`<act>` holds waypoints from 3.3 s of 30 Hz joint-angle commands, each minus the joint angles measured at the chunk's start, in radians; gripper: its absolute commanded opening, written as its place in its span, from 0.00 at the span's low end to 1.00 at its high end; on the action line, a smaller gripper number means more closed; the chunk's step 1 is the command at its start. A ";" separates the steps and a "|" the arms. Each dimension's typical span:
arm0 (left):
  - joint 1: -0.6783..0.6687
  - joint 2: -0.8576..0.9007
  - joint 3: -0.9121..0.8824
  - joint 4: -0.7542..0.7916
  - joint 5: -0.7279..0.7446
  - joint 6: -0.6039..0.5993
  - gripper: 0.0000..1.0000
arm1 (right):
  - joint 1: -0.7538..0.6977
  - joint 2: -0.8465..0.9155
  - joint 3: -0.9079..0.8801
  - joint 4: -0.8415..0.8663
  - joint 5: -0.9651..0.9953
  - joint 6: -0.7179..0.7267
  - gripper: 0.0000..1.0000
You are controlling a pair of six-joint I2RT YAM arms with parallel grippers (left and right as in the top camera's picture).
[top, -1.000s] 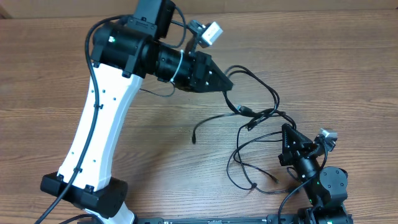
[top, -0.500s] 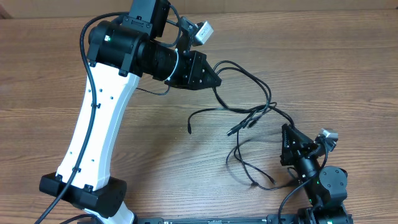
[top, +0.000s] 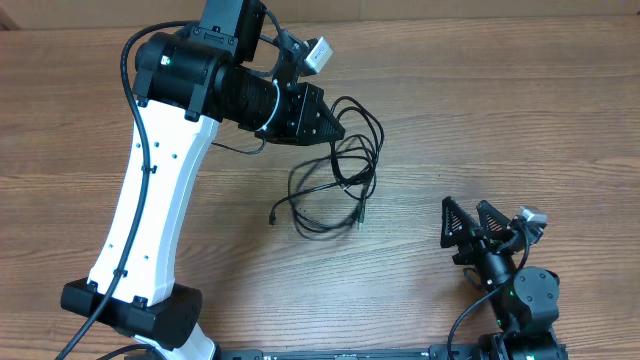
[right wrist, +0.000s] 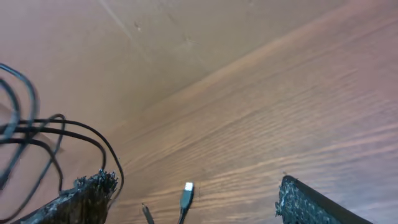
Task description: Untangle cables
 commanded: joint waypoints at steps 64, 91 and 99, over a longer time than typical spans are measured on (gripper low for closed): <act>-0.359 -0.032 0.023 -0.149 -0.468 0.022 0.04 | -0.003 -0.003 0.008 -0.013 0.009 0.002 0.91; -0.356 -0.032 0.023 -0.140 -0.716 -0.063 0.04 | -0.003 -0.003 0.008 -0.026 0.025 0.003 0.95; -0.357 -0.032 0.023 0.023 -0.290 -0.055 0.04 | -0.003 -0.003 0.008 0.022 -0.061 0.001 1.00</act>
